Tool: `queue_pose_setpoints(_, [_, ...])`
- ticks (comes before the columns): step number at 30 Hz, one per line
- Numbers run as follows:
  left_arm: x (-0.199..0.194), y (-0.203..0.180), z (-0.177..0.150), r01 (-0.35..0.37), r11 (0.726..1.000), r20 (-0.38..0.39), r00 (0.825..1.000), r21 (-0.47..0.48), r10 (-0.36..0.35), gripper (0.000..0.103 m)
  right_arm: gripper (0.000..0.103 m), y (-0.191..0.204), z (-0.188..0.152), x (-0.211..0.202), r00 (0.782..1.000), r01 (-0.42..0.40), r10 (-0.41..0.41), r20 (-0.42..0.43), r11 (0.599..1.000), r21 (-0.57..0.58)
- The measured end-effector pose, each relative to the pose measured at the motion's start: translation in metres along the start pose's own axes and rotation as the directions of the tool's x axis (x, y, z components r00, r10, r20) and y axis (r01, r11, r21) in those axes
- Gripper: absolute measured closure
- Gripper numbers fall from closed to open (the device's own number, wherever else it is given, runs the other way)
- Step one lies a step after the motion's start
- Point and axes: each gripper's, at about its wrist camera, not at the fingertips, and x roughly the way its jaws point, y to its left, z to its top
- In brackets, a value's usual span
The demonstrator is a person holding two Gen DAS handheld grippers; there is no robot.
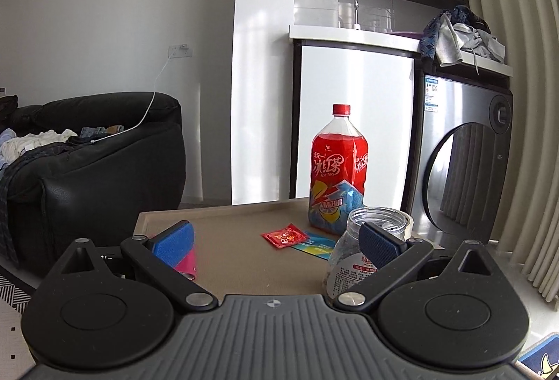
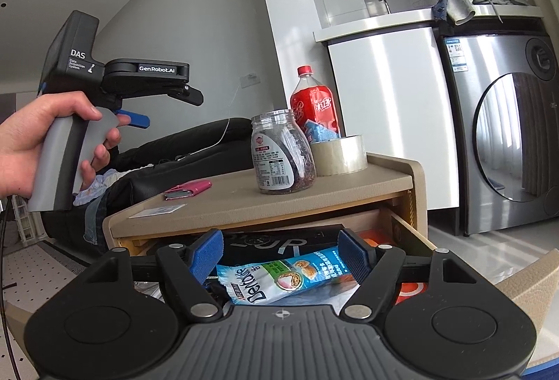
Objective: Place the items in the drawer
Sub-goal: 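Open the right gripper off the handle while the left gripper moves over the cabinet top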
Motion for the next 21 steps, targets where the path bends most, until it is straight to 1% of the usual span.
queue_pose_setpoints(3, [0.031,0.005,0.007,-0.005,1.0,-0.037,0.999,0.015,0.006,0.0,0.027,-0.002,-0.001,0.001,1.0,-0.012,0.012,-0.002,1.0,-0.002])
queue_pose_setpoints(8, [0.08,0.012,0.01,-0.081,0.995,-0.092,0.992,0.051,0.085,0.0,0.027,-0.001,-0.002,-0.001,1.0,-0.021,0.021,-0.003,1.0,-0.007])
queue_pose_setpoints(11, [0.099,0.014,0.012,-0.074,0.997,-0.116,0.99,0.027,0.077,0.0,0.027,-0.001,-0.003,-0.004,1.0,-0.019,0.019,0.013,1.0,0.004])
queue_pose_setpoints(13, [0.11,0.015,0.015,-0.071,0.997,-0.12,0.99,0.036,0.075,0.0,0.027,-0.001,-0.004,-0.004,1.0,-0.024,0.024,0.014,1.0,0.001])
queue_pose_setpoints(17, [0.141,0.016,0.021,-0.123,0.99,-0.14,0.981,0.075,0.132,0.0,0.027,0.0,-0.005,-0.005,0.999,-0.032,0.032,0.014,0.999,-0.005])
queue_pose_setpoints(21, [0.174,0.017,0.026,-0.135,0.988,-0.173,0.974,0.07,0.145,0.0,0.027,-0.002,-0.004,-0.004,0.999,-0.037,0.037,0.011,0.999,-0.016])
